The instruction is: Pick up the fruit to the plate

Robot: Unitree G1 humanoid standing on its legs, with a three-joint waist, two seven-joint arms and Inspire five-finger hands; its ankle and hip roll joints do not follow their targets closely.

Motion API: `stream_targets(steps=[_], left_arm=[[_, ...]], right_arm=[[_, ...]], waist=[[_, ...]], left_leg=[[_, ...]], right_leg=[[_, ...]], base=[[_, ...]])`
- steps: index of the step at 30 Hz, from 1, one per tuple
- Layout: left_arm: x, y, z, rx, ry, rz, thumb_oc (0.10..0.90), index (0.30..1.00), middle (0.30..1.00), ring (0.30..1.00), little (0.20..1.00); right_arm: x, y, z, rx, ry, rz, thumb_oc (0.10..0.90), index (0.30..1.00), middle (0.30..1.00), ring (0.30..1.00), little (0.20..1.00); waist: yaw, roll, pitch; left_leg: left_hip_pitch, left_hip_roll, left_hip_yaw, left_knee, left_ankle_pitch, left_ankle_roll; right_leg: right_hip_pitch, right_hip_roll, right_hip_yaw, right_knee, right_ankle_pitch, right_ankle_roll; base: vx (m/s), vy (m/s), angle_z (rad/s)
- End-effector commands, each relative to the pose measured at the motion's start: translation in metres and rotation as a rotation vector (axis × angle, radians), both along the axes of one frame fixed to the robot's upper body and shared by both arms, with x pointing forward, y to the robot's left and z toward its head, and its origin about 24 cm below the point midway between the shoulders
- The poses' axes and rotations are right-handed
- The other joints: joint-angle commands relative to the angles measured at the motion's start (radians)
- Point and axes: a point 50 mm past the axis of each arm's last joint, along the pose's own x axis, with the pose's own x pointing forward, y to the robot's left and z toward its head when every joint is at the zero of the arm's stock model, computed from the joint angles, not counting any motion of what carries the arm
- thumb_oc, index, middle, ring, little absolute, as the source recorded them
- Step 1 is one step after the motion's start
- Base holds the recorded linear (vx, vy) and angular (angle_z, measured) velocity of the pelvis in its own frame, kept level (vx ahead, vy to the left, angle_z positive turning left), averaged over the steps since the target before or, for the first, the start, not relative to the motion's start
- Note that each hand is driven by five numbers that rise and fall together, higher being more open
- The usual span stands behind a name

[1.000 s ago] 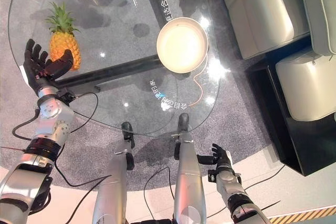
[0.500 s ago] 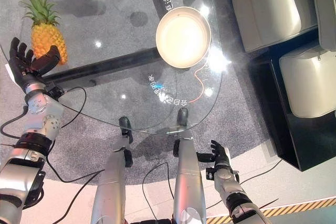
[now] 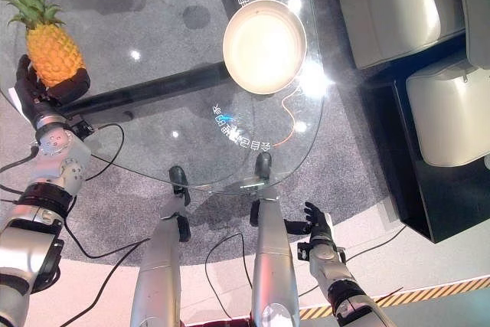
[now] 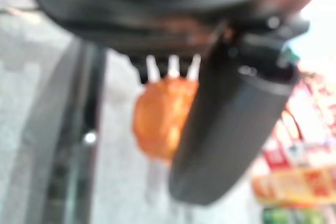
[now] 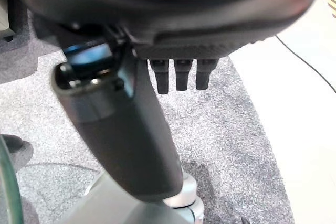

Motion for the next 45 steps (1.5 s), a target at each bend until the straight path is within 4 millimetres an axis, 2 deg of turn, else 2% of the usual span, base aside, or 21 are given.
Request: stream_targets(steps=[1, 6, 7, 8, 9, 10, 15, 22, 33, 36, 45], left_arm=[[0.003, -0.001, 0.025, 0.107, -0.043, -0.062, 0.800, 0.900, 0.900, 0.900, 0.900], [0.007, -0.009, 0.021, 0.072, -0.001, -0.081, 0.800, 0.900, 0.900, 0.900, 0.900], [0.008, -0.009, 0.020, 0.061, -0.003, -0.087, 0.479, 0.625, 0.625, 0.625, 0.579], [0.008, -0.009, 0.020, 0.047, -0.006, -0.091, 0.314, 0.484, 0.484, 0.484, 0.414], [0.008, -0.009, 0.020, 0.047, -0.006, -0.091, 0.314, 0.484, 0.484, 0.484, 0.414], [0.008, -0.011, 0.019, 0.032, -0.011, -0.102, 0.100, 0.300, 0.300, 0.300, 0.200], [0.009, -0.015, 0.018, 0.013, -0.018, -0.106, 0.100, 0.300, 0.300, 0.300, 0.200], [0.009, -0.018, 0.022, 0.109, -0.001, -0.117, 0.100, 0.300, 0.300, 0.300, 0.200], [0.008, -0.015, 0.015, 0.069, 0.000, -0.146, 0.100, 0.300, 0.300, 0.300, 0.200], [0.005, -0.008, 0.008, 0.041, 0.000, -0.126, 0.100, 0.300, 0.300, 0.300, 0.200], [-0.011, 0.014, 0.008, 0.088, -0.044, -0.064, 0.100, 0.300, 0.300, 0.300, 0.200]], right_arm=[[-0.014, -0.002, -0.008, -0.020, 0.035, -0.008, 0.800, 0.900, 0.900, 0.900, 0.900], [-0.011, 0.001, -0.006, -0.022, 0.033, -0.010, 0.800, 0.900, 0.900, 0.900, 0.900], [-0.009, 0.001, -0.006, -0.024, 0.031, -0.008, 0.800, 0.900, 0.900, 0.900, 0.900], [-0.009, 0.001, -0.005, -0.027, 0.029, -0.008, 0.800, 0.900, 0.900, 0.900, 0.900], [-0.009, 0.001, -0.005, -0.027, 0.029, -0.008, 0.800, 0.900, 0.900, 0.900, 0.900], [-0.008, 0.001, -0.004, -0.028, 0.024, -0.008, 0.800, 0.900, 0.900, 0.900, 0.900], [-0.008, 0.003, -0.004, -0.023, 0.021, -0.014, 0.800, 0.900, 0.900, 0.900, 0.900], [-0.009, 0.002, -0.005, -0.016, 0.018, -0.025, 0.800, 0.900, 0.900, 0.900, 0.900], [-0.009, 0.001, -0.006, 0.000, 0.008, -0.057, 0.800, 0.900, 0.900, 0.900, 0.900], [-0.013, -0.004, -0.008, 0.049, 0.005, -0.127, 0.800, 0.900, 0.900, 0.900, 0.900], [-0.030, -0.029, -0.012, 0.132, -0.042, -0.347, 0.800, 0.900, 0.900, 0.900, 0.900]], waist=[[-0.012, -0.021, -0.018], [-0.010, -0.019, -0.018], [-0.011, -0.017, -0.018], [-0.012, -0.016, -0.018], [-0.012, -0.016, -0.018], [-0.012, -0.015, -0.018], [-0.009, -0.015, -0.018], [-0.003, -0.017, -0.018], [0.003, -0.014, -0.018], [0.006, -0.008, -0.018], [0.015, 0.000, -0.018]], left_leg=[[-0.055, -0.111, 0.125, 0.076, -0.086, 0.063], [-0.056, -0.117, 0.119, 0.071, -0.083, 0.063], [-0.054, -0.117, 0.120, 0.068, -0.081, 0.062], [-0.055, -0.117, 0.120, 0.068, -0.080, 0.061], [-0.055, -0.117, 0.120, 0.068, -0.080, 0.061], [-0.057, -0.118, 0.118, 0.068, -0.080, 0.061], [-0.054, -0.122, 0.115, 0.060, -0.078, 0.062], [-0.048, -0.123, 0.112, 0.051, -0.073, 0.061], [-0.034, -0.127, 0.104, 0.051, -0.077, 0.060], [-0.012, -0.127, 0.102, 0.046, -0.078, 0.059], [0.079, -0.116, 0.114, 0.023, -0.083, 0.057]], right_leg=[[0.027, 0.117, -0.045, -0.129, 0.013, -0.037], [0.027, 0.117, -0.045, -0.133, 0.017, -0.035], [0.029, 0.118, -0.044, -0.136, 0.018, -0.035], [0.028, 0.118, -0.043, -0.136, 0.018, -0.035], [0.028, 0.118, -0.043, -0.136, 0.018, -0.035], [0.026, 0.117, -0.042, -0.137, 0.019, -0.034], [0.030, 0.118, -0.046, -0.144, 0.021, -0.034], [0.041, 0.121, -0.050, -0.151, 0.021, -0.033], [0.058, 0.117, -0.059, -0.152, 0.019, -0.030], [0.079, 0.116, -0.060, -0.157, 0.016, -0.029], [0.167, 0.117, -0.056, -0.169, 0.004, -0.027]], base=[[0.00, 0.000, 0.00], [0.00, 0.001, -0.02], [0.00, 0.000, 0.00], [0.00, 0.000, 0.00], [0.00, 0.000, 0.00], [0.00, 0.000, 0.00], [0.00, 0.000, 0.00], [0.00, 0.000, 0.00], [0.00, -0.003, 0.00], [0.00, 0.000, 0.00], [-0.01, -0.015, -0.01]])
